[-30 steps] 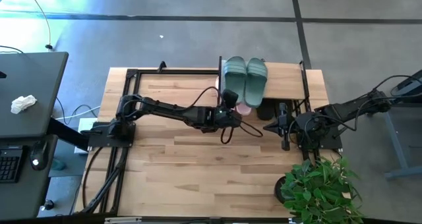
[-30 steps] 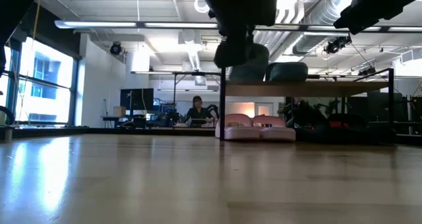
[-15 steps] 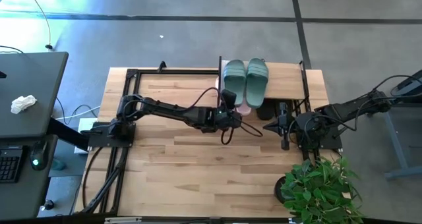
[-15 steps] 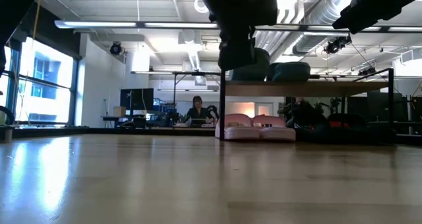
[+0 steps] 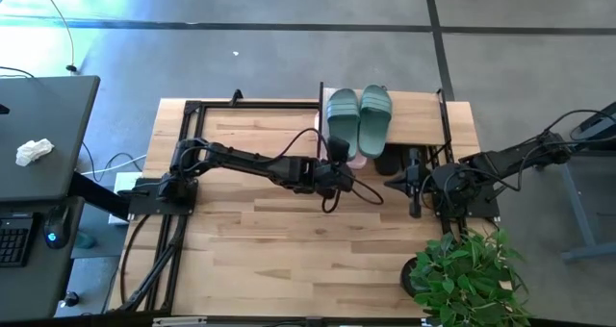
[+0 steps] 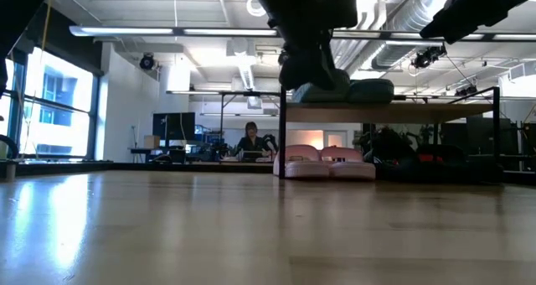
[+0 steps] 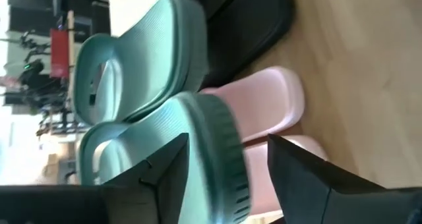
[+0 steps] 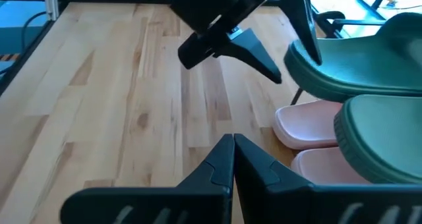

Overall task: Pick and place slides into the shelf
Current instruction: Put the green slipper on the shelf, then adjust the light blue slippers on the shelf

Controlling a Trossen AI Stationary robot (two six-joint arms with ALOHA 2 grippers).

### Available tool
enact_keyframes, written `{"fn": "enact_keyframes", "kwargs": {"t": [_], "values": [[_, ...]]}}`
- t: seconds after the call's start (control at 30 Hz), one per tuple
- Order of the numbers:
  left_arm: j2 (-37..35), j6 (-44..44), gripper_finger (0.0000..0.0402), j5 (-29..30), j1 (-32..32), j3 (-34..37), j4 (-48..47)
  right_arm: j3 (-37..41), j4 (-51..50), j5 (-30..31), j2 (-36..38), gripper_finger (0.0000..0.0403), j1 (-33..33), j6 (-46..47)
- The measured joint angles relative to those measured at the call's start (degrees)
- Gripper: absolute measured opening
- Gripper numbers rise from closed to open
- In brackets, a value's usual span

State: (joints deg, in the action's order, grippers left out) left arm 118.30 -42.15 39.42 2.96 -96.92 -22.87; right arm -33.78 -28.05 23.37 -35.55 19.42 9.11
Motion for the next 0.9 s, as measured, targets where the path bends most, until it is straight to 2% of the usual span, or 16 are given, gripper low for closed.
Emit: {"fn": "enact_keyframes", "kwargs": {"t": [0.17, 0.37, 0.5, 0.63, 0.73, 0.9], "values": [[0.0, -0.1, 0.0206, 4.7, 0.0, 0.0, 0.0, 0.0, 0.0, 0.4, 0.0, 0.0000, 0.0, 0.0], [-0.5, -2.6, 0.0229, 5.1, -0.3, 0.0, 0.5, 0.0, -0.6, 0.2, 0.0, 0.0005, 0.0, -0.4], [-0.5, -2.5, 0.0241, 4.6, -0.5, -1.3, -0.5, 0.0, -1.0, 0.8, 0.0, 0.0036, 0.0, -0.1], [-0.5, -1.0, 0.0251, 0.9, -1.0, -2.1, -1.0, 0.0, -1.2, 4.5, 0.0, 0.0076, 0.0, 2.2], [-0.5, 0.6, 0.0254, -0.5, -1.8, -4.3, -4.5, 0.0, -2.6, 5.6, 0.0, 0.0095, 0.0, 2.6], [-0.5, 7.1, 0.0247, -2.4, -3.2, -9.2, -17.5, 0.0, -3.1, 5.7, -0.1, 0.0105, 0.0, 2.4]]}}
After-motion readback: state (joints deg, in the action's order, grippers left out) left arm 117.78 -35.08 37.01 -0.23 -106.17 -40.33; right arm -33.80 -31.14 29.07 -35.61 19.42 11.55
